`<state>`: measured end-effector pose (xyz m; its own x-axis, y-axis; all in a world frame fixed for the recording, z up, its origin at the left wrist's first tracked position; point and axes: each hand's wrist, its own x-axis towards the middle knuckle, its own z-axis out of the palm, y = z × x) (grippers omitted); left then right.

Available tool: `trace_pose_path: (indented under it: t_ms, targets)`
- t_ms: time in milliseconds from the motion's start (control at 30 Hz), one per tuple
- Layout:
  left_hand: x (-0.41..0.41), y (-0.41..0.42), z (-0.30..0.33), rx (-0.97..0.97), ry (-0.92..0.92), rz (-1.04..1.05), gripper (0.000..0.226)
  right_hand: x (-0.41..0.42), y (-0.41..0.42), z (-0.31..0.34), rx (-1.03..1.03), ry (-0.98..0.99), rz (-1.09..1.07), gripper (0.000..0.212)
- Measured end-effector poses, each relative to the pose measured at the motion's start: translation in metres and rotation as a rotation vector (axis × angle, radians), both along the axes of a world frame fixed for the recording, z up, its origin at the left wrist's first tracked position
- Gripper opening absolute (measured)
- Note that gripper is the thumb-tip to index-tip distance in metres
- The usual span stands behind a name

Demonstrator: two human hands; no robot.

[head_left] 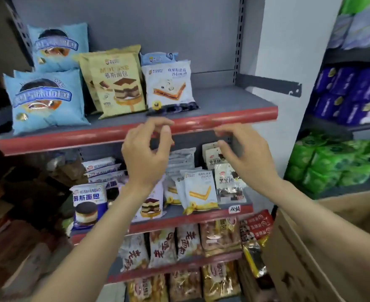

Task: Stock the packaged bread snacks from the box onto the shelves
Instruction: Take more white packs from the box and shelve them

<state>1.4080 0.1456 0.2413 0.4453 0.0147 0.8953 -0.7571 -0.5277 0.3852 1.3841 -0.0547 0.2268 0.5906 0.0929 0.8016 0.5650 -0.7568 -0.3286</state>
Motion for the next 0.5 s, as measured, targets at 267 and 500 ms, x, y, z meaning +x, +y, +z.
trace_pose_path:
  t_ms: [267,500]
  targets:
    - [-0.089,-0.04,-0.095,0.564,0.932,-0.505,0.016,-0.157,-0.084,-0.085,-0.2,0.772,-0.191,0.02]
    - [-0.163,-0.125,-0.156,0.459,0.816,-0.683,0.022,-0.253,-0.185,-0.14,-0.152,1.086,-0.316,0.016]
